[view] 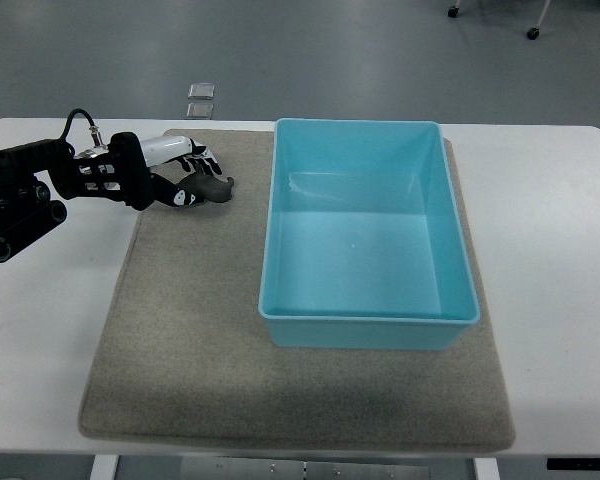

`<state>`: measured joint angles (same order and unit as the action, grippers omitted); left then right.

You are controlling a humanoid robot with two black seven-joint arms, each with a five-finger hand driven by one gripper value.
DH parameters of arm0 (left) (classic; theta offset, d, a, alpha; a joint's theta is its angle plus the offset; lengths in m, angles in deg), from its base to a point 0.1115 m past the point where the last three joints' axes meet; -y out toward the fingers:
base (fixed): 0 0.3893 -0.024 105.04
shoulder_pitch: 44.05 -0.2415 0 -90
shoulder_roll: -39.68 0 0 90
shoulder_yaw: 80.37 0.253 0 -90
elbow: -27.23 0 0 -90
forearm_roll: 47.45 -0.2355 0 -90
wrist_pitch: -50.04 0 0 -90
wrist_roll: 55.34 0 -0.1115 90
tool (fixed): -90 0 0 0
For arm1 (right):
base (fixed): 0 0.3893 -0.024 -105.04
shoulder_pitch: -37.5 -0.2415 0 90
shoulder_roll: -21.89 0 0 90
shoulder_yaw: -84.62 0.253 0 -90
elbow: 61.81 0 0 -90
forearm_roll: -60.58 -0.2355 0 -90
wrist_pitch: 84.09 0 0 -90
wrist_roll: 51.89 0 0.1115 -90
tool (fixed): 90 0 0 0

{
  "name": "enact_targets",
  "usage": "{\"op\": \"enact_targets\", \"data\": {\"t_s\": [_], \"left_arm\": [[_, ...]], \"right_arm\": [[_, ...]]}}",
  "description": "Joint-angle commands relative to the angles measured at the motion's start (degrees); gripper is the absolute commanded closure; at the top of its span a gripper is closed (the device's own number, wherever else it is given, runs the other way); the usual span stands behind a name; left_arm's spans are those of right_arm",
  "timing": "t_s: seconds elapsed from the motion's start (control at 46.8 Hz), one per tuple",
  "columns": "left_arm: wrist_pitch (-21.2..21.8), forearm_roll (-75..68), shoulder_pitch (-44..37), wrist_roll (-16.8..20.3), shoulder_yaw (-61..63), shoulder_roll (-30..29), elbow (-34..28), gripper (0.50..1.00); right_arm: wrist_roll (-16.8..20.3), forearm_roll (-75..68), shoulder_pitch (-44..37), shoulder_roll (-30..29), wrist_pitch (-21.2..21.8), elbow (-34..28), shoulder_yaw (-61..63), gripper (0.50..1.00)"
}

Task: Place brown hippo in blue box with left hand
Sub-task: 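Lift the hippo with the left hand and carry it over the box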

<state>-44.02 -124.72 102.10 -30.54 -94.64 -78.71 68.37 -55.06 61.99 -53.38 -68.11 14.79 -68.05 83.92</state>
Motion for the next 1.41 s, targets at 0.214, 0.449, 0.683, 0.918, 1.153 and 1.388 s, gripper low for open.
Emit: {"op": "enact_targets", "data": {"t_s": [0.214,0.449,0.683,0.918,1.153,1.388], "left_arm": [[-0.1,-0.1,0.3,-1.6,0.0,-0.1,0.1,1.0],[-0.2,0.2,1.8,-1.6,-0.1,-0.6,0.4,1.0],[-0.2,1.2,6.7,-1.6,-0.9,-0.8,0.7,1.0],[-0.2,1.3,12.6,-1.6,-1.1,-0.4,3.3,1.0],[-0.2,1.2,14.0,-1.7,-1.1,1.6,11.9,1.0],[-1.2,0.4,13.1,-1.7,-0.1,8.0,15.7,1.0]], "right_arm": [[0.0,0.0,0.0,0.0,0.0,0.0,0.0,0.564],[0.0,0.0,0.0,0.0,0.0,0.0,0.0,0.564],[0.0,0.0,0.0,0.0,0.0,0.0,0.0,0.564],[0.0,0.0,0.0,0.0,0.0,0.0,0.0,0.564],[0.0,0.0,0.0,0.0,0.0,0.0,0.0,0.564],[0.0,0.0,0.0,0.0,0.0,0.0,0.0,0.564]]}}
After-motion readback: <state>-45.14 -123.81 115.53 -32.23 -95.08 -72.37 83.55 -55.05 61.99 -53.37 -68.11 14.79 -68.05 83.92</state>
